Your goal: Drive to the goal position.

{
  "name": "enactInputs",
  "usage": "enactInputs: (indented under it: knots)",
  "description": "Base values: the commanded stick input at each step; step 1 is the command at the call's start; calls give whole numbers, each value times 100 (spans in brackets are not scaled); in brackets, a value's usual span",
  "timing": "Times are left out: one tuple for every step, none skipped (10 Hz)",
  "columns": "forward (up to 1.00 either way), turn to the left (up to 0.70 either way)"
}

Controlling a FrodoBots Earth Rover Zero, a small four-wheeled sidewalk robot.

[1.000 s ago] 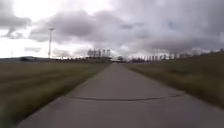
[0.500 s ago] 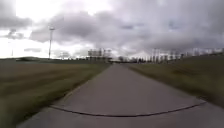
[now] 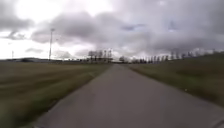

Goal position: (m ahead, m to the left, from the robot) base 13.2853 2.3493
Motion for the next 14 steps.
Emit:
enactInputs:
  knots:
    - [100,1]
    - [100,1]
    - [100,1]
    - [100,1]
    - [100,1]
    - [100,1]
    - [100,1]
    - [100,1]
    - [100,1]
    - [100,1]
    - [100,1]
    - [100,1]
    - [100,1]
    - [100,1]
